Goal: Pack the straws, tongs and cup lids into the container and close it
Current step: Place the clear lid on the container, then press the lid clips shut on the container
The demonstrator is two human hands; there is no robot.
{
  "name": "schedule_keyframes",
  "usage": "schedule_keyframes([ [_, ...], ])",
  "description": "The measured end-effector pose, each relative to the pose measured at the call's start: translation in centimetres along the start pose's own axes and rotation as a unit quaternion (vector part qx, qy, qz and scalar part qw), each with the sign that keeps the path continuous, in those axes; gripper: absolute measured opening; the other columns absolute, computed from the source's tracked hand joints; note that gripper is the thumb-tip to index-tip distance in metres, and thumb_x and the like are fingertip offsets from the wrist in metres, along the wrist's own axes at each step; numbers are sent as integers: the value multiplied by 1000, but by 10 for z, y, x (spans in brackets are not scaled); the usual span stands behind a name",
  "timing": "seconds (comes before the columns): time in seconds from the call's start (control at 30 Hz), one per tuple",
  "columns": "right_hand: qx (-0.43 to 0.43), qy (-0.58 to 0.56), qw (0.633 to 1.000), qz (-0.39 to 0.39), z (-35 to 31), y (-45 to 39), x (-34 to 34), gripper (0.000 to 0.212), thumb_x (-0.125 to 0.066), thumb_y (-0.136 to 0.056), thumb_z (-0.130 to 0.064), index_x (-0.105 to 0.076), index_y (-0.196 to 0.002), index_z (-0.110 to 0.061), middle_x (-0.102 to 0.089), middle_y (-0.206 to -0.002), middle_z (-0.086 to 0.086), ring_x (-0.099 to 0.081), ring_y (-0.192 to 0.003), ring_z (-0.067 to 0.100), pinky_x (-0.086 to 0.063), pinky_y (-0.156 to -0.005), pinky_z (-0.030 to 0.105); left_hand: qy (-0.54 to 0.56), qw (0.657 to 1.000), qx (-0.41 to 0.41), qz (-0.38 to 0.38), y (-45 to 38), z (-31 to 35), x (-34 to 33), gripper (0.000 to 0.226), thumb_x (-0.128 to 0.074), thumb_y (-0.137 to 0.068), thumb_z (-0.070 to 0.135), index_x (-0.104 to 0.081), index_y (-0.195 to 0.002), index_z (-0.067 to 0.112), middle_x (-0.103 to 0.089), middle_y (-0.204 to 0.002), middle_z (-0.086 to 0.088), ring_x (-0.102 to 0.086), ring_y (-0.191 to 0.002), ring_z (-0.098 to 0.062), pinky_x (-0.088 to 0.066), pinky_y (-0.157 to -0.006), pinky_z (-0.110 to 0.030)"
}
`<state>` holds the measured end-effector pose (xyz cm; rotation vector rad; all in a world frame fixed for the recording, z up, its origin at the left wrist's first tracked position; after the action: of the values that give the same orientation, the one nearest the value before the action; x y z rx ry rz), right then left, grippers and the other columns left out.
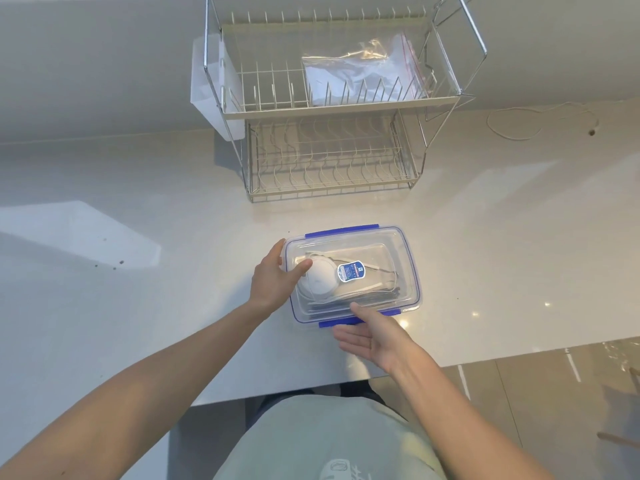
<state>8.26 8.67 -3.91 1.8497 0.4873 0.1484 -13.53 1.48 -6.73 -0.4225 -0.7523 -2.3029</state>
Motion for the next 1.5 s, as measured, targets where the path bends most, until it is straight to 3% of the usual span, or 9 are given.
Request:
schedule_keyframes([
  [0.13, 45, 58, 995, 65, -11, -9, 43, 69, -83, -76, -59, -67, -113, -3, -75, -105, 21, -79, -83, 36, -65, -68, 46, 44, 997, 62, -8, 4, -7, 8, 92, -75, -78, 64, -38, -154, 28, -58, -127, 8, -57, -115, -17, -50, -94, -35],
  [0.3, 225, 110, 945, 209, -42, -22, 87, 65, -79, -81, -58, -57, -126, -15, -67, -122, 9, -66, -110, 28, -55, -99, 50, 105, 983, 143, -41, 28, -26, 11, 86, -82, -76, 56, -45, -143, 18, -63, -122, -4, -68, -105, -23, -60, -93, -44],
  [0.53, 249, 74, 950, 175, -49, -35, 87, 26, -75, -92, -36, -67, -107, -16, -74, -103, 11, -72, -81, 20, -58, -66, 32, 163, 972, 154, -66, 48, -23, 4, 40, -85, -82, 30, -66, -114, 15, -76, -102, -9, -75, -96, -26, -63, -84, -43],
  [0.67, 272, 89, 941, 178, -61, -35, 81, 24, -75, -92, -36, -68, -105, -17, -76, -100, 10, -75, -86, 27, -62, -71, 36, 146, 980, 132, -40, 41, -12, 9, 31, -81, -86, 31, -70, -113, 20, -77, -98, -5, -74, -93, -23, -62, -74, -33],
  [0.8, 318, 90, 931, 154, -97, -35, 65, 26, -76, -91, -36, -69, -103, -14, -77, -94, 13, -75, -84, 28, -64, -72, 38, 149, 985, 89, -10, 20, 11, 26, 20, -78, -88, 30, -76, -107, 30, -78, -90, -1, -71, -90, -23, -60, -82, -43],
  [1.0, 361, 83, 921, 124, -175, -41, 28, 28, -75, -92, -37, -69, -106, -14, -77, -93, 7, -74, -78, 19, -64, -72, 37, 144, 988, 14, 50, -33, 63, 50, 33, -72, -91, 30, -71, -124, 26, -77, -101, 2, -70, -100, -22, -57, -82, -31],
  [1.17, 364, 88, 921, 105, -229, -60, 4, 34, -71, -96, -30, -64, -119, -6, -70, -101, 9, -67, -79, 18, -64, -74, 38, 147, 986, 45, 71, -79, 88, 52, 59, -78, -88, 27, -53, -139, 15, -66, -128, -6, -65, -115, -23, -54, -101, -43],
  [1.33, 357, 95, 922, 115, -264, -84, -8, 49, -72, -95, -34, -60, -135, -9, -65, -128, 19, -69, -100, 29, -63, -78, 40, 144, 985, 51, 79, -118, 101, 56, 62, -78, -88, 32, -51, -142, 15, -62, -135, -7, -59, -126, -23, -50, -107, -47],
  [1.5, 375, 125, 911, 118, -296, -99, -20, 51, -68, -98, -36, -54, -144, -21, -60, -139, 10, -66, -115, 35, -61, -73, 35, 149, 984, 46, 88, -153, 116, 58, 64, -76, -91, 30, -51, -146, 11, -60, -140, -5, -55, -129, -19, -48, -108, -46],
])
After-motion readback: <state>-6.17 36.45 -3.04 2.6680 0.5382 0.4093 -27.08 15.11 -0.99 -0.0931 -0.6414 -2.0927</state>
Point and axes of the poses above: each hand's wrist, its own y-axis away from the middle knuckle, its own x-axis out of the back of the hand, z = x × y, the point moved 2 cm from there along -y, towards the middle knuckle
